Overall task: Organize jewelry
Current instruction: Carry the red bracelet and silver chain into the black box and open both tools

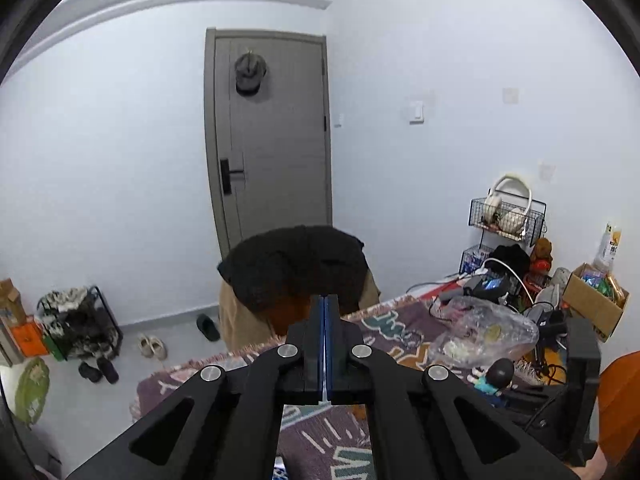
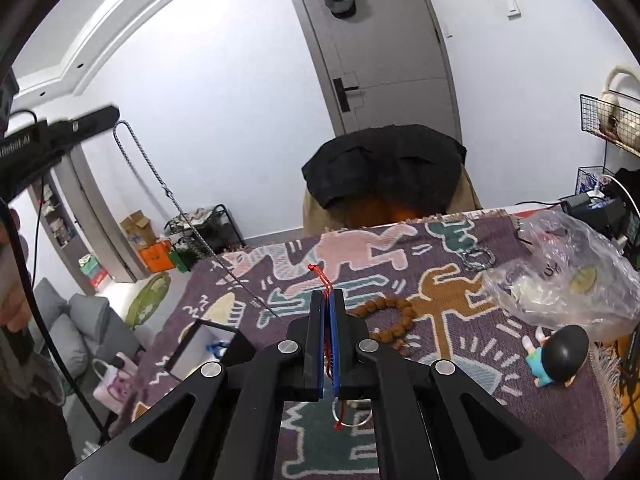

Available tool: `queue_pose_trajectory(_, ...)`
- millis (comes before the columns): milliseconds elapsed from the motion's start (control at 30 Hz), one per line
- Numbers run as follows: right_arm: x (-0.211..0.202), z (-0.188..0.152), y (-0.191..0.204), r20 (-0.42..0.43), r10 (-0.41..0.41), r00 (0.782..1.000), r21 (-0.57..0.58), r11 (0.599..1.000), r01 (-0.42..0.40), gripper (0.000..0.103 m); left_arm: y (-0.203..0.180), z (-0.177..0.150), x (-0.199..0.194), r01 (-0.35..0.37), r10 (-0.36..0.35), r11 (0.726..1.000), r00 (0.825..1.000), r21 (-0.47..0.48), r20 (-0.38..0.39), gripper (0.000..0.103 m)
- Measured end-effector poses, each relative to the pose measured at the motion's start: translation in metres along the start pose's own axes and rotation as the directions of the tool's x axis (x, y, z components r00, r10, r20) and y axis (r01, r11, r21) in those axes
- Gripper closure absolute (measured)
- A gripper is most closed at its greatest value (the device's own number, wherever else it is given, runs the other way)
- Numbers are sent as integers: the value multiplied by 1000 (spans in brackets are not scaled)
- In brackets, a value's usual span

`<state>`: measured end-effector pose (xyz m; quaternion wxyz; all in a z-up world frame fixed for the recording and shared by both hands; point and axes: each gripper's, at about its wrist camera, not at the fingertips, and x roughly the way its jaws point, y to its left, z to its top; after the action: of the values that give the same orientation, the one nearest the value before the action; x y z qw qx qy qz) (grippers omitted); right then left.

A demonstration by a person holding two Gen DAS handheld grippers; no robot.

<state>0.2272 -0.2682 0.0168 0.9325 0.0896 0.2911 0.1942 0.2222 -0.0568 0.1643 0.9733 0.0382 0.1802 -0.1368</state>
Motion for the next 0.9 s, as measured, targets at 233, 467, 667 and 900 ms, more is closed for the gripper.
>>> queue_pose_trajectory(233, 2, -2, 10, -3, 22, 1000, -10, 1000, -22, 99, -5, 16, -17, -21, 20, 999, 999, 37, 35, 103)
queue_pose_trajectory(467, 11, -14, 5, -38, 47, 998, 8, 999, -47, 99, 3, -16, 13, -3, 3, 1000, 995, -5, -99, 103)
queue_pose_trajectory(667, 32, -26, 9, -99, 91, 991, 10, 996, -91, 99, 33, -57, 33, -26, 2, 991, 983, -131, -181, 86)
queue_pose_trajectory(900, 68, -33, 46, -167, 201, 965, 2, 979, -204, 99, 69, -91, 22, -73, 32, 967, 985, -243, -172, 1)
